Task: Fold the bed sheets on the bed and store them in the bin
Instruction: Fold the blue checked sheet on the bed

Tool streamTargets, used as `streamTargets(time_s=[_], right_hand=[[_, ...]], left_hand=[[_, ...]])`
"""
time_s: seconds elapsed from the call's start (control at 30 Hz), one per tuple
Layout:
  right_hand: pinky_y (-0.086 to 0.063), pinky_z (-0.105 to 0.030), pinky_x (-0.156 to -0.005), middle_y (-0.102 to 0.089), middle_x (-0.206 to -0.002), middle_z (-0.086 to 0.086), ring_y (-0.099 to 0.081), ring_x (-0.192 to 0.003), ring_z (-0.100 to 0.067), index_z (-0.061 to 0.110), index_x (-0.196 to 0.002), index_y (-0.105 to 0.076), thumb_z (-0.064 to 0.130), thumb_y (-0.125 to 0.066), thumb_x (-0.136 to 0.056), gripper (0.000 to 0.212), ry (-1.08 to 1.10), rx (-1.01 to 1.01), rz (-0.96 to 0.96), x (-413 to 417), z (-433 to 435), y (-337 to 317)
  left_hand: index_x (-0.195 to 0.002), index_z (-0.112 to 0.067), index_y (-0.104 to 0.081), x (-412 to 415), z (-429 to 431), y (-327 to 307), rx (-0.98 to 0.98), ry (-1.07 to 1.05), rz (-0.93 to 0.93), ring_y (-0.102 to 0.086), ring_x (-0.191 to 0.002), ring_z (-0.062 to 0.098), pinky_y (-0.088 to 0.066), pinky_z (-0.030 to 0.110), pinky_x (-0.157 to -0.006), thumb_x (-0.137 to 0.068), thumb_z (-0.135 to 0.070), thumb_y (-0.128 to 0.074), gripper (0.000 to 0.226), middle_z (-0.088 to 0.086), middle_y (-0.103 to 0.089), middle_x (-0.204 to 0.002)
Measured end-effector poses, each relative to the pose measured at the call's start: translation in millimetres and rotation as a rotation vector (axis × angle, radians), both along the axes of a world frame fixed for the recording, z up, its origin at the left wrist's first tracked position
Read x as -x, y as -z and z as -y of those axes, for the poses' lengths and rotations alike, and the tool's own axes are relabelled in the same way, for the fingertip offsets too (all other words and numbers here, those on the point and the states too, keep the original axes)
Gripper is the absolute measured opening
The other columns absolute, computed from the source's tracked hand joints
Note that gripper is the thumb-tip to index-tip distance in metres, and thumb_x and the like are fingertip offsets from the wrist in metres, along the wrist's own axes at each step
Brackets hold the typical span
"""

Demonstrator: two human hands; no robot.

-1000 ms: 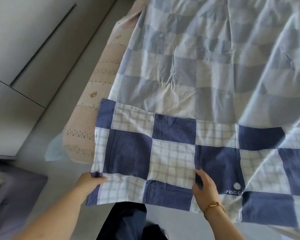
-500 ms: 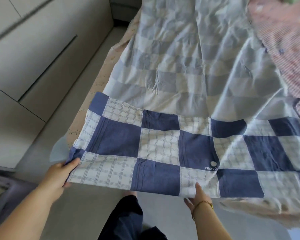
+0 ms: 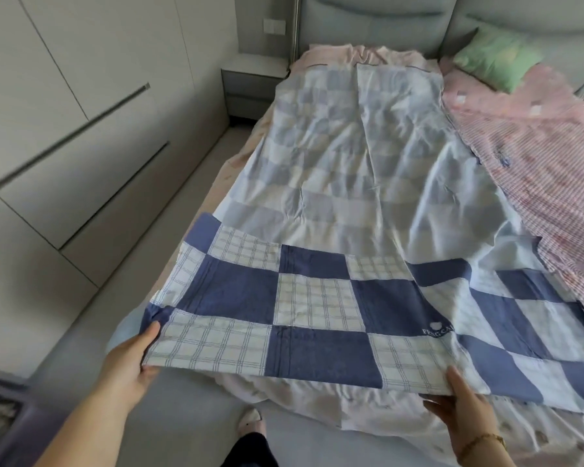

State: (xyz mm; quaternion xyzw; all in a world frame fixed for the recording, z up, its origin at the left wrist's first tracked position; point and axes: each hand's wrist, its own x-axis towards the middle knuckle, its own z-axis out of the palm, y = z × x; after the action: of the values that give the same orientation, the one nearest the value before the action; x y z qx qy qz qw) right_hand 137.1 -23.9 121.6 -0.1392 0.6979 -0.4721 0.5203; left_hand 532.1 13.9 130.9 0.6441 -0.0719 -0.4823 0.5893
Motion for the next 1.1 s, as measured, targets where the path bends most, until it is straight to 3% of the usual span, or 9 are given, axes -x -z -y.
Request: streamTargets(time_s=[0.1,0.23,0.3,0.4,0.5,0.6,0.87,1.0,1.1], right_hand=[[-0.048,-0.019,-0.035,-0.063,-0.057,-0.012,-0.060,-0.038,-0.009,-0.005,-0.096,-0.053,0.019,-0.053,-0.092,0.025,-0.042,0.030,-0.056,5.1,-0.2,-11.7],[-0.055,-0.026,-0.058,-0.066,-0.064,-0.013,-0.060,-0.058,-0.023,-0.012,-0.089,-0.058,0.040,-0.061,-0.082,0.052,-0.112,0.027,-0.172,0.6,19.2,-23.3],[-0.050,-0.037,-0.067,-0.060,-0.069,-0.027,-0.048,-0.059,-0.024,-0.018,-0.083,-0.057,0.028,-0.057,-0.089,0.046,-0.159,0.034,-0.265,-6.6,40.7,-30.2],[-0.038,-0.030,-0.058,-0.053,-0.065,-0.012,-0.045,-0.060,-0.024,-0.001,-0.066,-0.055,0.024,-0.054,-0.090,0.035,-0.205,0.067,-0.321,-19.0,81.4,-39.4],[-0.033,-0.028,-0.056,-0.047,-0.069,-0.010,-0.041,-0.066,-0.024,0.003,-0.073,-0.053,0.025,-0.055,-0.090,0.028,-0.184,0.109,-0.366,-28.2,132.2,-41.8],[-0.029,-0.027,-0.052,-0.045,-0.067,-0.009,-0.036,-0.056,-0.019,0.000,-0.067,-0.051,0.020,-0.054,-0.091,0.032,-0.157,0.126,-0.437,-35.7,175.5,-46.8],[-0.031,-0.026,-0.058,-0.043,-0.060,-0.006,-0.039,-0.059,-0.022,-0.001,-0.063,-0.047,0.020,-0.051,-0.093,0.037,-0.130,0.186,-0.542,-48.6,271.5,-55.7],[-0.025,-0.027,-0.051,-0.037,-0.037,0.001,-0.030,-0.050,-0.019,0.008,-0.050,-0.035,0.025,-0.051,-0.092,0.049,-0.157,0.174,-0.576,-49.0,340.0,-58.8],[-0.036,-0.029,-0.064,-0.053,-0.069,-0.007,-0.045,-0.067,-0.022,0.007,-0.070,-0.052,0.025,-0.047,-0.095,0.031,-0.366,0.151,-0.565,-60.9,401.3,-53.2]], left_hand=[[-0.075,-0.015,-0.052,-2.3,-1.1,5.2,0.028,-0.045,-0.007,-0.051,-0.032,-0.003,-0.039,0.009,-0.032,-0.095,-0.014,-0.048,0.020,-0.013,-0.055,-0.037],[-0.042,-0.017,-0.067,-12.9,14.8,2.5,0.049,-0.052,-0.108,-0.052,-0.036,0.000,-0.035,0.008,-0.031,-0.094,-0.016,-0.049,0.055,-0.010,-0.057,-0.040],[-0.054,-0.022,-0.073,-19.8,34.6,-2.0,0.048,-0.088,-0.158,-0.063,-0.054,0.003,-0.047,0.013,-0.042,-0.092,-0.021,-0.051,0.044,-0.009,-0.066,-0.053],[-0.082,-0.019,-0.063,-32.9,73.1,-2.7,0.105,-0.125,-0.220,-0.064,-0.052,0.001,-0.051,0.013,-0.047,-0.080,-0.017,-0.062,0.003,-0.007,-0.068,-0.055],[-0.077,-0.022,-0.061,-42.2,127.4,-4.8,0.083,-0.113,-0.194,-0.060,-0.046,-0.002,-0.047,0.010,-0.043,-0.094,-0.022,-0.047,0.022,-0.010,-0.064,-0.050],[-0.052,-0.018,-0.069,-46.5,177.0,-12.2,0.062,-0.074,-0.133,-0.059,-0.045,-0.001,-0.047,0.010,-0.042,-0.096,-0.023,-0.043,0.052,-0.010,-0.063,-0.048],[-0.071,-0.017,-0.052,-53.5,297.7,-27.9,0.056,-0.118,-0.116,-0.057,-0.040,0.000,-0.048,0.013,-0.044,-0.094,-0.023,-0.051,0.024,-0.010,-0.059,-0.043],[-0.073,-0.016,-0.051,-54.7,357.3,-34.5,0.062,-0.097,-0.037,-0.058,-0.041,-0.001,-0.050,0.013,-0.048,-0.095,-0.025,-0.048,0.024,-0.011,-0.060,-0.043],[-0.091,-0.013,-0.054,-63.4,402.1,-21.8,0.023,-0.095,0.027,-0.064,-0.062,0.001,-0.050,0.018,-0.069,-0.098,-0.028,-0.043,0.020,-0.008,-0.068,-0.066]])
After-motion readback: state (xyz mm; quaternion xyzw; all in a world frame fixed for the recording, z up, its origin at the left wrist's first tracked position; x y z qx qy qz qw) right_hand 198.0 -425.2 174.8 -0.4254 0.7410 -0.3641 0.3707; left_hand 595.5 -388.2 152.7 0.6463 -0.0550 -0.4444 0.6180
